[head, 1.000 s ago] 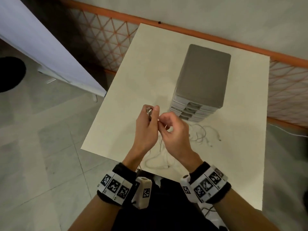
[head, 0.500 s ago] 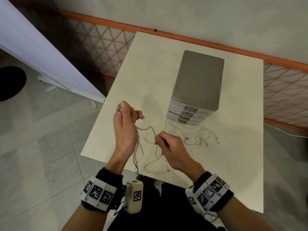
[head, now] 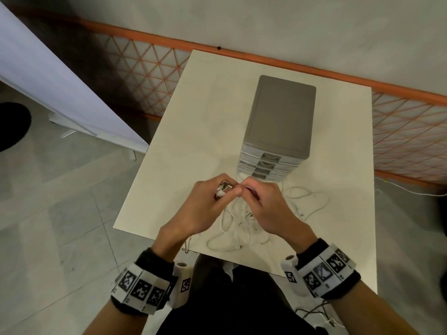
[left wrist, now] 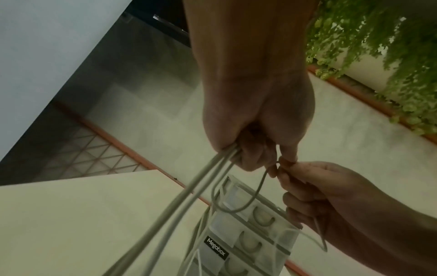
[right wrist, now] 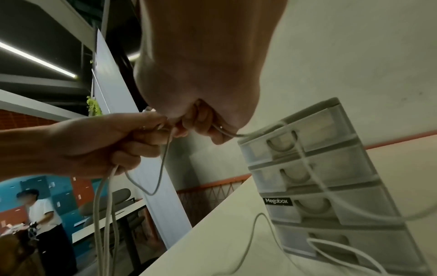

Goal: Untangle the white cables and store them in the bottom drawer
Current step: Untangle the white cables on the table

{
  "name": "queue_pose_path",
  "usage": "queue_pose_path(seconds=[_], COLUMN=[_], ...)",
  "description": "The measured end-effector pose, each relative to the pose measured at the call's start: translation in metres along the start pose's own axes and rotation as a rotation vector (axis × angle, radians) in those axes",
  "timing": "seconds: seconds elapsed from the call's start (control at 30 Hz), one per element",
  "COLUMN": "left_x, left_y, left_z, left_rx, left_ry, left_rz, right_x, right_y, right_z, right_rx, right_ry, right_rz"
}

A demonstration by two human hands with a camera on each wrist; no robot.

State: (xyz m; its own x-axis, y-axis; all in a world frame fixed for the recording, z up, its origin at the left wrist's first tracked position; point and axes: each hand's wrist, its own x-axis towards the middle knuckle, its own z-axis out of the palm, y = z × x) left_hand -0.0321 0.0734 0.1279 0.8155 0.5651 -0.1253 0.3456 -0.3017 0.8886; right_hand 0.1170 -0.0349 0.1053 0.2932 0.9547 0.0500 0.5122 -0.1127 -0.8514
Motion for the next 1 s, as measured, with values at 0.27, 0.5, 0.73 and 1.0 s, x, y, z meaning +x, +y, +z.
queue_pose_path(seconds=[0.27, 0.5, 0.73, 1.0], left_x=[-0.004, -0.018, -0.008, -0.001], left_y=[0.006, -0.005, 0.007, 0.011], left_z=[-0.022, -0.059, -0.004, 0.003], left_rx=[-0.142, -0.207, 0.333, 0.121], left_ry=[0.019, 0.333, 0.120, 0.082], left_rz=[0.058, 0.041, 0.060, 0.141], right_x=[-0.010, -0.024, -0.001, 0.001], right_y=[0.003, 0.044, -0.001, -0.011], right_z=[-0.003, -0.028, -0.020, -0.026], right_rx=[0.134, -0.231, -0.183, -0.012], right_ry=[-0.020, -0.085, -0.052, -0.050], right_rz=[0.046, 0.094, -0.086, 0.016])
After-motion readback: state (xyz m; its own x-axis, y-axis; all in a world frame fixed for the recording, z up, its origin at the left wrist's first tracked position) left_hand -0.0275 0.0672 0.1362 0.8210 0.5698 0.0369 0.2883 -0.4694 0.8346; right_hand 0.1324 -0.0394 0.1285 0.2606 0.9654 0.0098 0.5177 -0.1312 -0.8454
